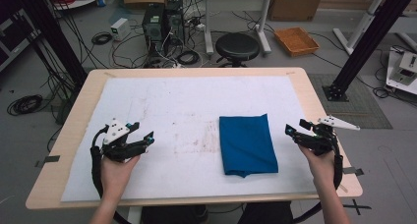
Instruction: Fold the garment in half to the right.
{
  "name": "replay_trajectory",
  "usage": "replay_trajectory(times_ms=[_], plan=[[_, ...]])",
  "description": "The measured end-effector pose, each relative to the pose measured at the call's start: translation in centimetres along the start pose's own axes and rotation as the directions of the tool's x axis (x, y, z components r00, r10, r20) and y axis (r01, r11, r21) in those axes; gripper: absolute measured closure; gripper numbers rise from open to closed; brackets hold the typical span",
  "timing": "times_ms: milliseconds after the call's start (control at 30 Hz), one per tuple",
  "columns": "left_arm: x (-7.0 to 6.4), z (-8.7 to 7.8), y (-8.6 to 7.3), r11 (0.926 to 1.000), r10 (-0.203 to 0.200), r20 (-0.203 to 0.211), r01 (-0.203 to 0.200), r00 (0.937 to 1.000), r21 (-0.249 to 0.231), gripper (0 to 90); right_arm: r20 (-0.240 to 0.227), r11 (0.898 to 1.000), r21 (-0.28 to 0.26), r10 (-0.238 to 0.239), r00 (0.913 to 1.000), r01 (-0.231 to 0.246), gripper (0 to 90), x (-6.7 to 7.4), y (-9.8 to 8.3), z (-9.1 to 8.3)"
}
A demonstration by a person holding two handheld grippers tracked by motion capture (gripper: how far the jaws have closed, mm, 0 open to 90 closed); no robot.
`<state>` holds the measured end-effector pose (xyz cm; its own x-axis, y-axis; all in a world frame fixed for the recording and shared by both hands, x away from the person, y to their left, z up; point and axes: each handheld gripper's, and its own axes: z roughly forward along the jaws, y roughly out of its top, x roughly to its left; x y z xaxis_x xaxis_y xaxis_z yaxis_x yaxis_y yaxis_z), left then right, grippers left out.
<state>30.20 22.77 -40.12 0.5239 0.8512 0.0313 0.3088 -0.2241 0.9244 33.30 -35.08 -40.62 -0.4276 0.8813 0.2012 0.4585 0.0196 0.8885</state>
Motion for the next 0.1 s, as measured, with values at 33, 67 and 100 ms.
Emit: replay_trajectory(times_ms=[33,67,100], plan=[[0.01,-0.01,0.0,1.0,0.0,0.0,0.0,1.0,0.0,36.4,-0.002,1.0,0.003,0.003,1.0,-0.003,28.0,-0.01,0.0,0.04],[0.04,-0.02,0.0,1.0,0.0,0.0,0.0,1.0,0.0,36.4,0.002,1.0,0.004,0.003,1.0,-0.003,27.6,-0.04,-0.01,0.08],[0.05,-0.03,0.0,1.0,0.0,-0.001,0.0,1.0,0.0,36.4,0.002,1.0,0.005,0.004,1.0,-0.004,27.5,-0.1,-0.02,0.12]])
